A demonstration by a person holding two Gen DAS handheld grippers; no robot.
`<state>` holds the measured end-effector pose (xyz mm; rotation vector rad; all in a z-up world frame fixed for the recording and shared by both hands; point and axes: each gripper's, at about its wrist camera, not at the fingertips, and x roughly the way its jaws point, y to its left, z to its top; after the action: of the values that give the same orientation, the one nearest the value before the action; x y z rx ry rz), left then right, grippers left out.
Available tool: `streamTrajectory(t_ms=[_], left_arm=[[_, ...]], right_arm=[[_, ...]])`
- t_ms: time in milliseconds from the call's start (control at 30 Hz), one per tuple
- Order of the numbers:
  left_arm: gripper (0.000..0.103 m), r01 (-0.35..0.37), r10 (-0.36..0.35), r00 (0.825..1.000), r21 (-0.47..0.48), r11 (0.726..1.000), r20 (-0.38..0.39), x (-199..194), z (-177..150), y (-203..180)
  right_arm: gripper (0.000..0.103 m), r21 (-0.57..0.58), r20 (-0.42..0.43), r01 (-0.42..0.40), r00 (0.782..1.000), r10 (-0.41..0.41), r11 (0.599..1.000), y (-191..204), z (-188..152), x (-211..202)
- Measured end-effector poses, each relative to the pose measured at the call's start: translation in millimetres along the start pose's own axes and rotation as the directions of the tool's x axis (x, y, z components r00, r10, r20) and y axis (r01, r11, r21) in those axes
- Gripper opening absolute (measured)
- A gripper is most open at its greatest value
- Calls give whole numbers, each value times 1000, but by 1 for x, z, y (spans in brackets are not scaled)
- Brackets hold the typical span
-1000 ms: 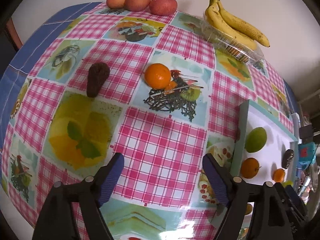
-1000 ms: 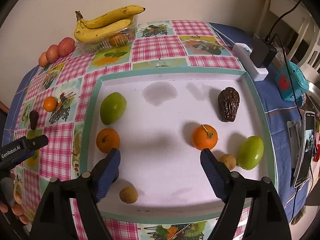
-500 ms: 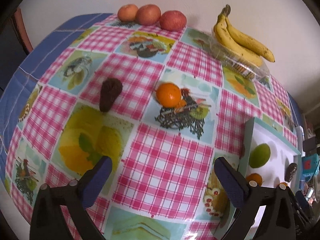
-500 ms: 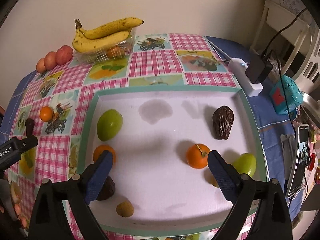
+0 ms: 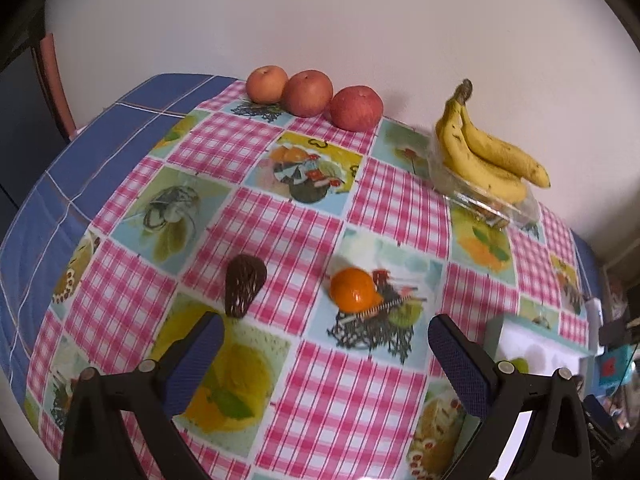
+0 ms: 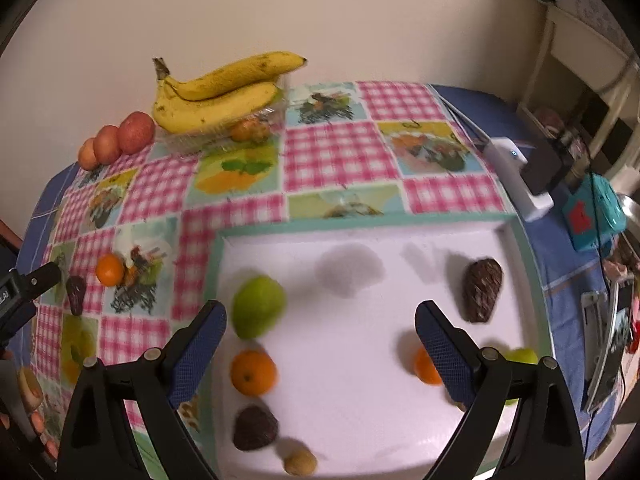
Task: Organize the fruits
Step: 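Withdraw both open tools from the tray toward the orange and date on the cloth, then grasp the orange with the right tool while the left tool grasps the brown date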
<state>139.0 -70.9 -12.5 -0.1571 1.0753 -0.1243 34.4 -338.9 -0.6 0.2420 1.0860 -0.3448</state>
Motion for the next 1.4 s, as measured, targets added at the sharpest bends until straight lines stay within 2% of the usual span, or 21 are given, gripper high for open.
streamTrajectory(t_ms=[167, 567, 733, 933, 1100, 1133, 1200, 1267, 1400], left_arm=[[103, 9, -9, 1000, -26, 1000, 7, 6, 22, 9], [103, -21, 26, 998, -97, 995, 54, 11, 61, 59], [103, -28, 33, 999, -130, 991, 35, 20, 64, 79], [103, -46, 43, 999, -194, 980, -19, 41, 56, 102], [103, -92, 83, 995, -245, 965, -46, 54, 48, 121], [103, -99, 89, 995, -252, 963, -49, 55, 47, 123], [103, -118, 105, 993, -288, 950, -60, 59, 44, 133], [102, -115, 96, 992, -310, 944, -76, 62, 41, 139], [102, -109, 84, 992, -302, 947, -95, 69, 38, 137]], right_arm=[[96, -39, 20, -3, 1000, 3, 999, 24, 14, 6], [95, -84, 34, -112, 993, 115, 990, 75, 34, 22], [95, -73, -5, -173, 985, 173, 982, 101, 35, 38], [95, -125, -49, -241, 970, 237, 962, 145, 30, 58], [94, -148, -87, -264, 963, 254, 953, 169, 21, 76], [93, -146, -94, -273, 961, 261, 951, 172, 20, 80], [85, -148, -100, -279, 959, 267, 949, 178, 17, 86], [81, -159, -104, -279, 959, 265, 947, 184, 15, 91], [68, -145, -107, -332, 942, 319, 932, 191, 13, 97]])
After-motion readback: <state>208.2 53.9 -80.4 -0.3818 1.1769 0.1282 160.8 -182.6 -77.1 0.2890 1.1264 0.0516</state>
